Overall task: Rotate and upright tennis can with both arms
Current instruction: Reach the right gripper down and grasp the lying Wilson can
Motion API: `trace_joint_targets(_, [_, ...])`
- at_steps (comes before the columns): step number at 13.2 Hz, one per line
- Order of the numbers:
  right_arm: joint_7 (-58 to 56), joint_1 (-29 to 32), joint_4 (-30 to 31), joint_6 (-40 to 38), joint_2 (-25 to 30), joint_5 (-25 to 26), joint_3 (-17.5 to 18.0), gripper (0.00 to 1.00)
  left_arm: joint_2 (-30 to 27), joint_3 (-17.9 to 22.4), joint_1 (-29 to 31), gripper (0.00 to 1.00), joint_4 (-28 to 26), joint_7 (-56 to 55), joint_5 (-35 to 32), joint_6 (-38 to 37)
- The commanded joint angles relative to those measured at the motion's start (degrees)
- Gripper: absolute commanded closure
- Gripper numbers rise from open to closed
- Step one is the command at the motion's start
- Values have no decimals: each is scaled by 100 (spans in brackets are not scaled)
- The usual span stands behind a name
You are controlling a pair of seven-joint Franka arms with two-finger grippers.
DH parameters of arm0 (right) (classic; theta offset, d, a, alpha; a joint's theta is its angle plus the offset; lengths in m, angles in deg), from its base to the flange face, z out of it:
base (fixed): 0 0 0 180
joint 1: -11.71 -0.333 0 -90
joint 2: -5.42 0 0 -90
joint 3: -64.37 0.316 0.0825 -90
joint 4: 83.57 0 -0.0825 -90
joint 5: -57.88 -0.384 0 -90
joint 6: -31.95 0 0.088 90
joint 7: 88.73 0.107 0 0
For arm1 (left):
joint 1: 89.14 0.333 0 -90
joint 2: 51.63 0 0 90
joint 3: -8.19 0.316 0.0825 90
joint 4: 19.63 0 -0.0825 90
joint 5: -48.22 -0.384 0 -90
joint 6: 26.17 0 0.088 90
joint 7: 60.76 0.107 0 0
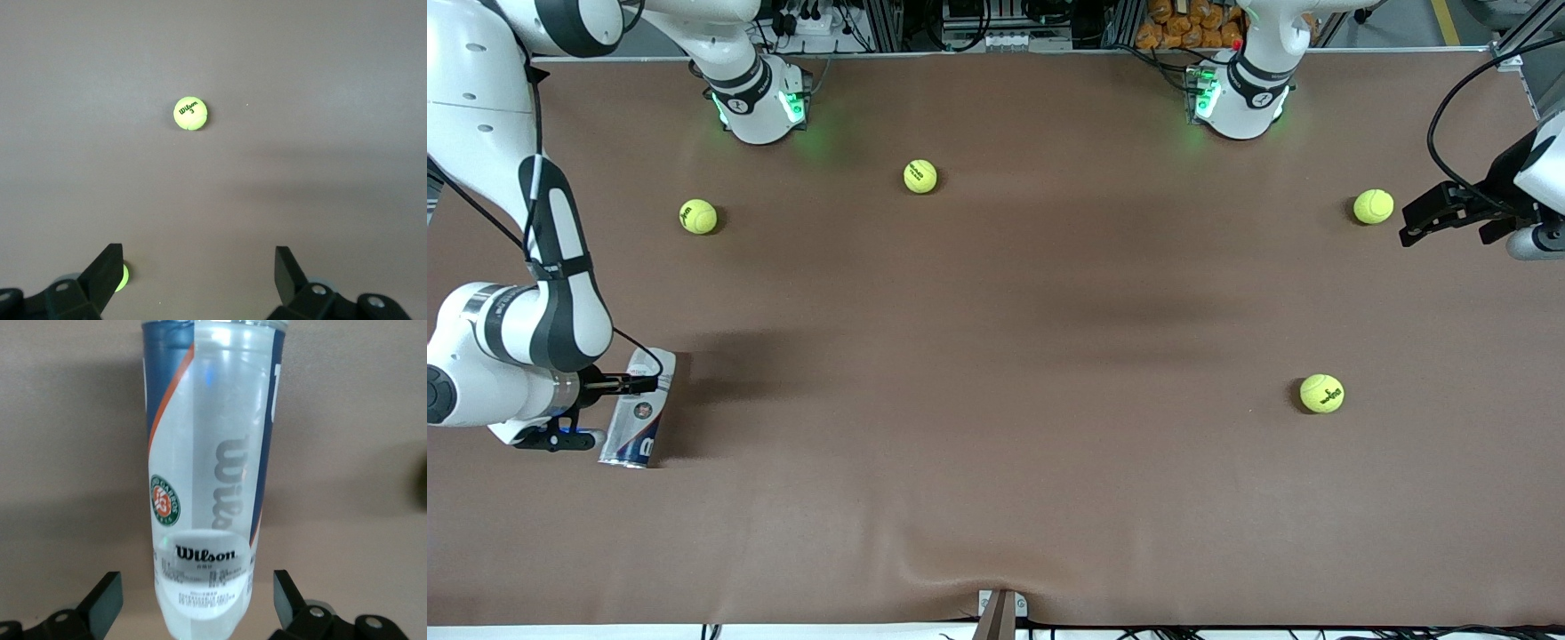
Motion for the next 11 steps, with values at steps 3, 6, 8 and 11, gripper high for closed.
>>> trace_joint_targets(3, [-694,169,576,1145,-81,-176,81,0,18,-16,62,0,83,177,35,-101])
trace_joint_targets(6, [-872,213,604,1271,-204,-176,81,0,18,-16,62,0,83,177,35,-101])
trace_joint_targets(8, [-881,204,604,1332,-230,-176,81,0,18,-16,62,0,83,177,35,-101])
trace_joint_targets(11, [-872,204,596,1332,-230,-176,81,0,18,-16,62,0,83,177,35,-101])
